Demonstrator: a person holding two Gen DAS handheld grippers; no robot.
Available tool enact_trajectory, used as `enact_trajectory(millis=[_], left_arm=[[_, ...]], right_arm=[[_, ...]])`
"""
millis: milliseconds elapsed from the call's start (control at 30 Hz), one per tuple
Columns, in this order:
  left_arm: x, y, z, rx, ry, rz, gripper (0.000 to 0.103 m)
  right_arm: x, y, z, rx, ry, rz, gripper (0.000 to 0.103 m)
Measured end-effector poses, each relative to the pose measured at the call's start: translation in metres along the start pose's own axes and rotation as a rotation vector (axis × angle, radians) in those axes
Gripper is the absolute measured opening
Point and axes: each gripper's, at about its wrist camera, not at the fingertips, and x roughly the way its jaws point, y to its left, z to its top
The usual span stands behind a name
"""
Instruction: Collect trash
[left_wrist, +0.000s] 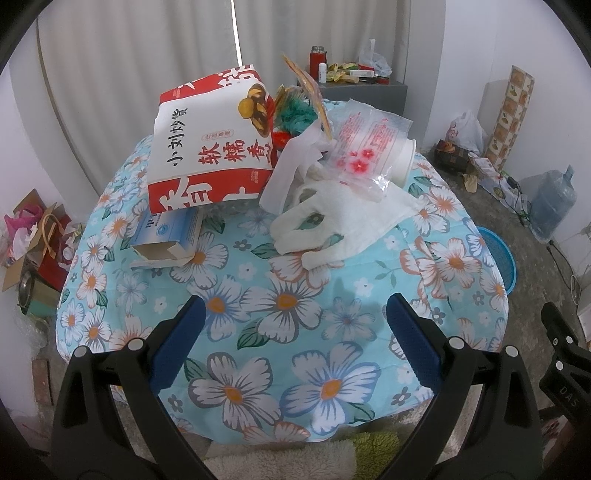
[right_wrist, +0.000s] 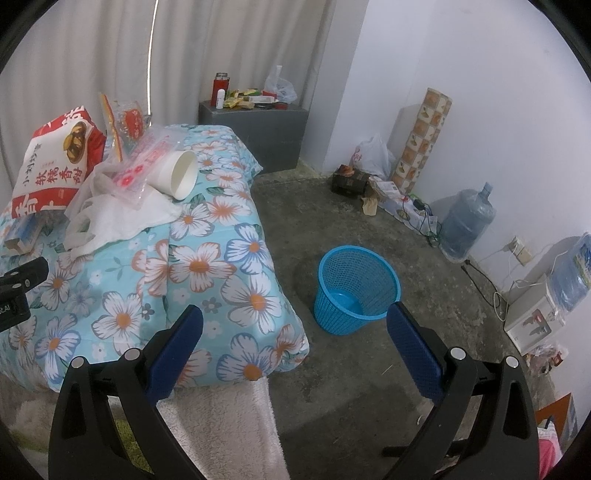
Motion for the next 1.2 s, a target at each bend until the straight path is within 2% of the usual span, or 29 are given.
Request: enact_trajectory(millis=[1200], left_arm=[[0.0022,0.0068,-0.0008,0.000,0.005,0.002,0.094]], right_arm=[[0.0007,0.0026,-0.0008,-0.016,-0.008,-0.002,0.097]])
